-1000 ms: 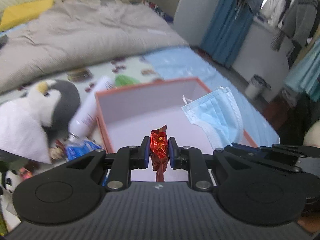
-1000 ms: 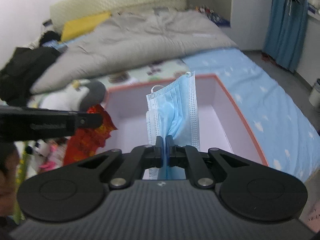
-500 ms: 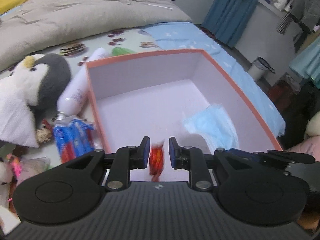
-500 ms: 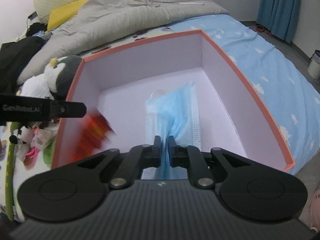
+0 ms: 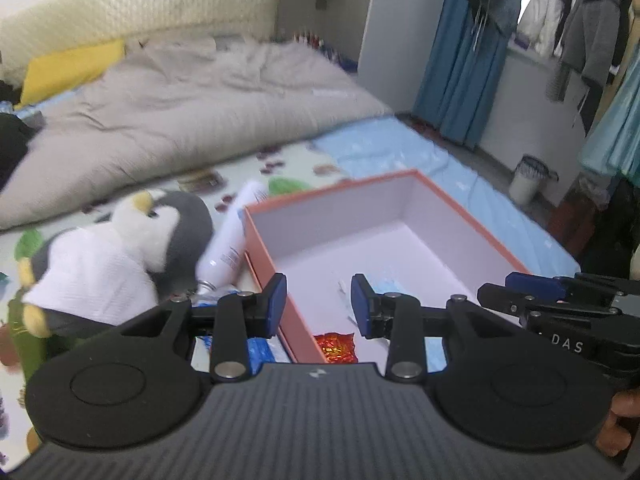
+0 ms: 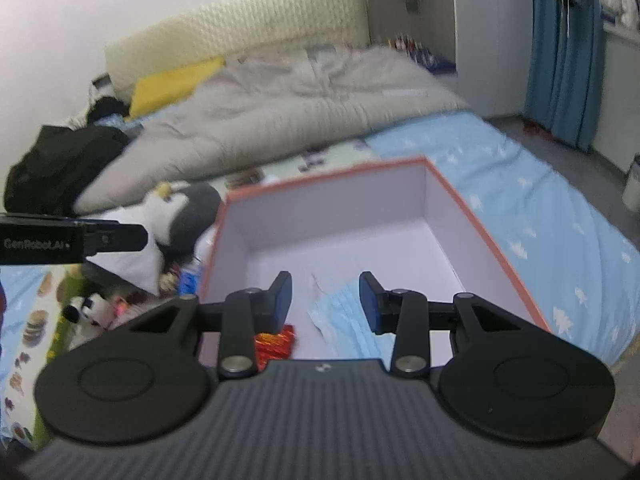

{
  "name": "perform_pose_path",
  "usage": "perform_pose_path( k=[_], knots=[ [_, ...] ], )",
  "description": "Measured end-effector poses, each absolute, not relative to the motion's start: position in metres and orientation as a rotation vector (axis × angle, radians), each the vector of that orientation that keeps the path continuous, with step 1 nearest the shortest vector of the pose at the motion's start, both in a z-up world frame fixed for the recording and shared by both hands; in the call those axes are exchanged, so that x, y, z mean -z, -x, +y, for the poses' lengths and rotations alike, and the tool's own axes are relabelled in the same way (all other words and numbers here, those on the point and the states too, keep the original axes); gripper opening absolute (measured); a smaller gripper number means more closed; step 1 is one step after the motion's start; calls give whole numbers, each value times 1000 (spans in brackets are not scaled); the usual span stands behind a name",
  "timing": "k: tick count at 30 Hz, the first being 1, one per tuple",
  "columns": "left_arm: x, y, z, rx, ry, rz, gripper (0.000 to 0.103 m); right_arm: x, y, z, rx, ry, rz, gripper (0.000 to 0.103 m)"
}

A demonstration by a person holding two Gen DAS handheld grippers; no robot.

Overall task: Organize soft objects
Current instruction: 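Carry the red packet and blue mask into the pink box and release both, then withdraw both open grippers from the box back toward the pile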

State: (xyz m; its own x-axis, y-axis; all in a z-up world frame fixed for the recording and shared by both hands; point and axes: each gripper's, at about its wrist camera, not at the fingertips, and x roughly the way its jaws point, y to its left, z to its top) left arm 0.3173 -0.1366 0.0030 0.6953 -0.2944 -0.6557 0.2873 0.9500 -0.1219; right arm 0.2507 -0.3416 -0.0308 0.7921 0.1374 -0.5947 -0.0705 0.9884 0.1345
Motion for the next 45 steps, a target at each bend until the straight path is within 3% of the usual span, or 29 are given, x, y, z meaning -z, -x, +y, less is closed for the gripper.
perform_pose_path(
  k=[11,45],
  knots=[
    [-20,-237,-85,292,58,621,41,13,-201,-291,-229,-81,534,40],
    [73,-122,25,46,190,680,41,70,-117,-188,-356,-36,574,40]
  ],
)
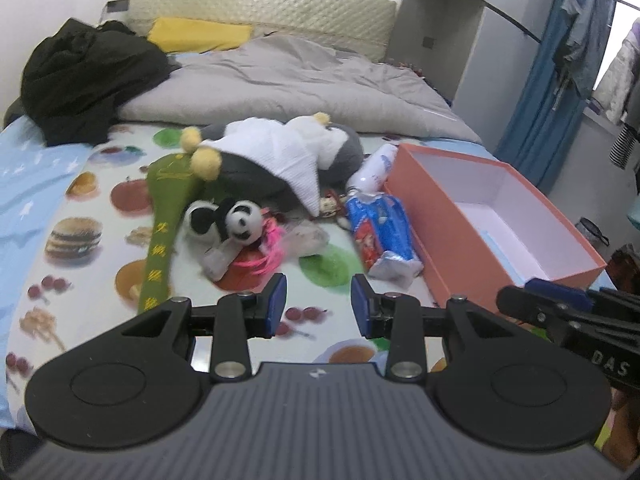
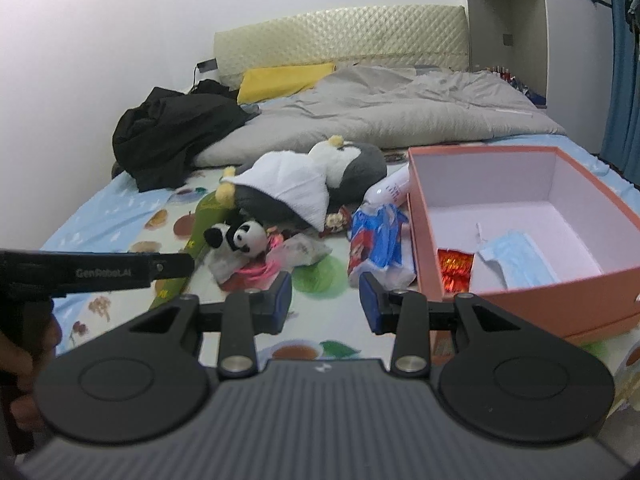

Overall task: Organize soft objects
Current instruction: 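Withdraw both open grippers from the box back toward the pile, then grasp the clear plastic bag with the left gripper while the right gripper grasps the white wrapper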

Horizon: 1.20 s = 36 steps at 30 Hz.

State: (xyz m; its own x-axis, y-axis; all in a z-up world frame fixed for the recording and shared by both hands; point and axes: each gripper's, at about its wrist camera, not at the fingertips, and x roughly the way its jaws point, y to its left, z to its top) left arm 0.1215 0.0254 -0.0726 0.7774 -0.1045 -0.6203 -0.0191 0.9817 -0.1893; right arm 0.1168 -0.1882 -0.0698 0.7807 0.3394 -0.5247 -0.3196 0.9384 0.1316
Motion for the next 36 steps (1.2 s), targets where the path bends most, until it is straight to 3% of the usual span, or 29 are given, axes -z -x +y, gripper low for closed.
perform_pose_path(
  k=[10,14,19,23,26,36],
  knots=[
    [105,-120,49,9,223,727,41,91,-117,-165,-377,-5,638,40],
    [116,-129,58,-13,218,739,50,97,-127,-157,-379,6,648,40],
    [131,-149,71,-46,232,766,51,109,-145,-147,-372,16,678,40],
    [143,-167,81,-71,241,778,54,118,-166,-141,-367,17,695,57],
    [151,-183,87,-83,256,787,59,124,-183,-136,-380,19,700,57],
    [181,-239,110,-103,258,816,59,150,-248,-111,-405,-15,742,57]
  ],
)
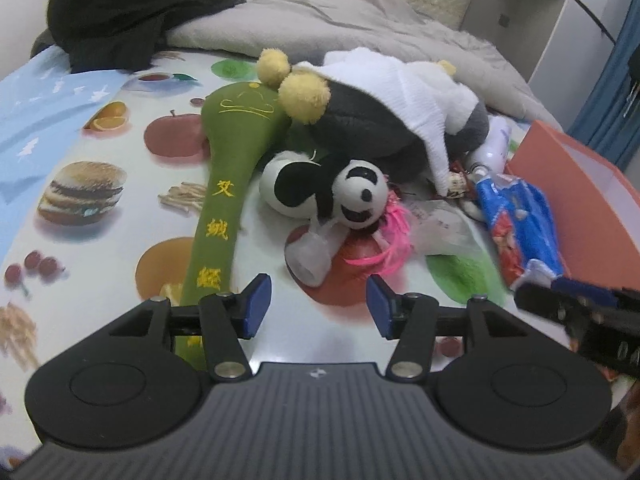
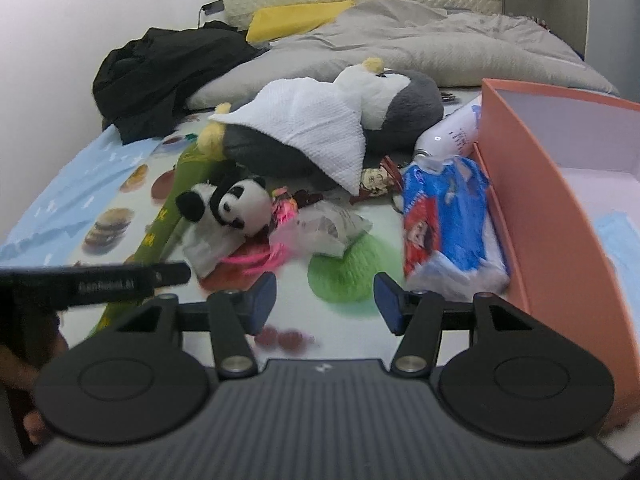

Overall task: Organize soft objects
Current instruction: 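Grasp the clear plastic bag with the left gripper while the right gripper grasps the white wrapper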

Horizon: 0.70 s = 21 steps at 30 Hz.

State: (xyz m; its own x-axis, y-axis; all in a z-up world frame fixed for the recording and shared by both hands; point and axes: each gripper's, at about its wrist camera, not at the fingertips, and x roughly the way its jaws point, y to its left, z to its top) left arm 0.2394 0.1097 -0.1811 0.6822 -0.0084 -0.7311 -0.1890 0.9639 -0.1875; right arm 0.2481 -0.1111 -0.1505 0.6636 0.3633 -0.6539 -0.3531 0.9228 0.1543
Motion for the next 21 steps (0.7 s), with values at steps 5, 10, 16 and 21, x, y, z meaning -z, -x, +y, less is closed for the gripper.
perform_pose_path(
  k=[5,10,16,21],
  knots=[
    [189,-259,110,-93,175,815,59,160,-281,-99,-396,-46,764,59],
    [198,-274,110,-75,123,826,59,169,-306,-87,-396,-65,787,59],
    [205,-286,115,-21,84,847,59,182,-328,-80,-351,-93,819,60],
    [212,-290,118,-2,100,860,53,192,-341,-76,-366,-137,857,60]
  ],
)
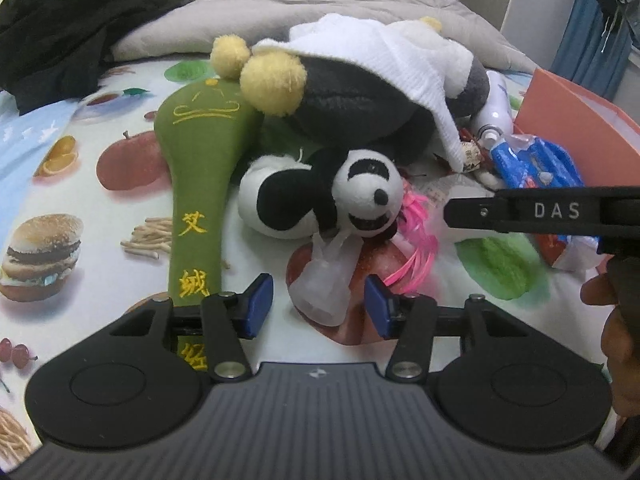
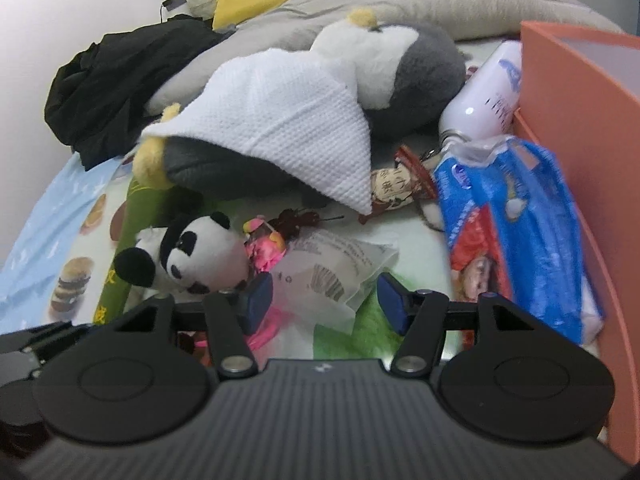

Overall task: Organize soft objects
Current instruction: 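Grasp the clear plastic bag with the left gripper while the right gripper grasps the white wrapper, then carry the plastic bag and white wrapper into the pink box and release both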

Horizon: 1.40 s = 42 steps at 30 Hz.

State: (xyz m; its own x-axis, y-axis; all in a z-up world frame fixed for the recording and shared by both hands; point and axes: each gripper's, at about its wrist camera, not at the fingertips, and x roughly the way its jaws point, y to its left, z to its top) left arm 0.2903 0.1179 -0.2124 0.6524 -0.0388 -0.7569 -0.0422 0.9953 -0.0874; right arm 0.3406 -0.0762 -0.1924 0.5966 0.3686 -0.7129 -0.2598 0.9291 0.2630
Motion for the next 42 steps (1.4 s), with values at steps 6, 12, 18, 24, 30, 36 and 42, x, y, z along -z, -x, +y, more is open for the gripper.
perform_pose_path(
  k=[6,12,18,24,30,36,42],
  knots=[
    [215,-289,118,3,129,855,31,200,-345,-73,-411,-175,878,62],
    [213,-282,114,-22,143,841,27,197,-338,-76,-426,-169,877,32],
    [211,-267,102,-48,109,840,26,184,-318,-84,-430,-135,851,24],
    [203,-246,93,-71,131,838,26,172,-289,-97,-422,-115,829,22],
    [202,-226,85,-91,163,860,26,172,-260,-115,-396,-98,827,22],
    [195,-214,72,-75,169,851,26,169,-232,-130,-384,-78,821,17],
    [181,-201,57,-61,196,832,26,164,-214,-137,-384,-64,795,14]
  ],
)
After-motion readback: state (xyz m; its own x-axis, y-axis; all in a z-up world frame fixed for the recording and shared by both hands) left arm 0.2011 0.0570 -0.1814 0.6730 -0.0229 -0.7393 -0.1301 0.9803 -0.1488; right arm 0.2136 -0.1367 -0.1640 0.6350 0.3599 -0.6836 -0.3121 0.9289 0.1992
